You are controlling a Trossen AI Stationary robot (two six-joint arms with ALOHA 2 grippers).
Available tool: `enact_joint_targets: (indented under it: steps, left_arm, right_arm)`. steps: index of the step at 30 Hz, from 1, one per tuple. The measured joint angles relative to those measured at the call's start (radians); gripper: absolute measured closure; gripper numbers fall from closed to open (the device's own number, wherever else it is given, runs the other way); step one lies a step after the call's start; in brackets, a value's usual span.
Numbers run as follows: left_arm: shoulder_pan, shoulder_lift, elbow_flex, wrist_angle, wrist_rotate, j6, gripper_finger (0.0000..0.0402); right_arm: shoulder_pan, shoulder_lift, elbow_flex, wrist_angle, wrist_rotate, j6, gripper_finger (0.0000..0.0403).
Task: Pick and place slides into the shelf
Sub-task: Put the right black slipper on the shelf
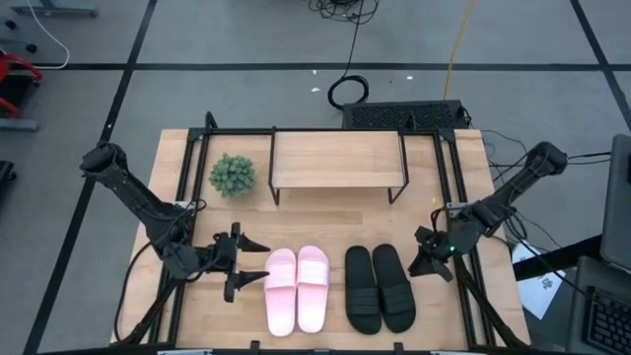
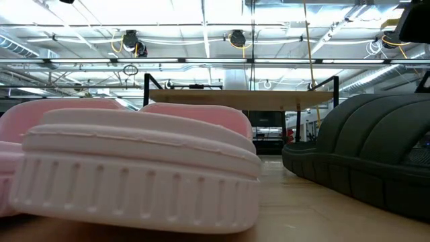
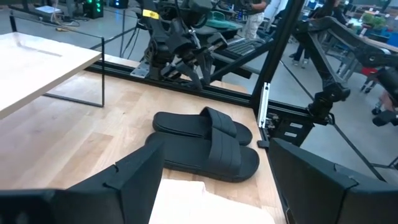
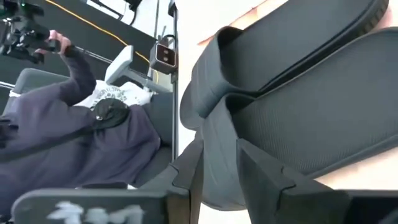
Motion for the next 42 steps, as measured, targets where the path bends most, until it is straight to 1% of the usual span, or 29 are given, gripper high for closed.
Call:
enact_joint_targets:
  steps: [5, 8, 15, 19, 22, 25, 28, 31, 37, 42]
  left_arm:
    - [0.002, 0.0, 0.0, 0.0, 0.0, -0.001, 0.0108]
    - [0.002, 0.0, 0.0, 0.0, 0.0, -0.001, 0.0108]
    - [0.002, 0.0, 0.0, 0.0, 0.0, -0.001, 0.0108]
    - [0.002, 0.0, 0.0, 0.0, 0.0, 0.002, 0.0108]
    - [0.002, 0.0, 0.0, 0.0, 0.0, 0.002, 0.0108]
    - [0.002, 0.0, 0.0, 0.0, 0.0, 0.002, 0.0108]
    - [0.002, 0.0, 0.0, 0.0, 0.0, 0.002, 0.0108]
    - [0.002, 0.0, 0.0, 0.0, 0.0, 0.002, 0.0108]
    - [0.002, 0.0, 0.0, -0.001, 0.0, 0.006, 0.0108]
    - [0.002, 0.0, 0.0, -0.001, 0.0, 0.007, 0.0108]
  right_arm:
    - [-0.07, 0.002, 0.0, -0.004, -0.071, -0.031, 0.0316]
    - [-0.098, 0.012, 0.0, -0.009, -0.078, -0.035, 0.0316]
    - [-0.149, 0.095, 0.0, -0.004, -0.186, -0.013, 0.0315]
    - [-0.164, 0.127, 0.0, 0.052, -0.229, -0.026, 0.0296]
    - [-0.17, 0.133, 0.0, 0.096, -0.23, -0.038, 0.0268]
    - [-0.171, 0.133, 0.0, 0.093, -0.231, -0.04, 0.0241]
    - [-0.17, 0.138, 0.0, 0.084, -0.233, -0.039, 0.0226]
    - [-0.17, 0.149, 0.0, 0.09, -0.239, -0.04, 0.0223]
    - [-0.17, 0.203, 0.0, 0.094, -0.286, -0.051, 0.0226]
    - [-0.17, 0.262, 0.0, 0.169, -0.314, -0.089, 0.0224]
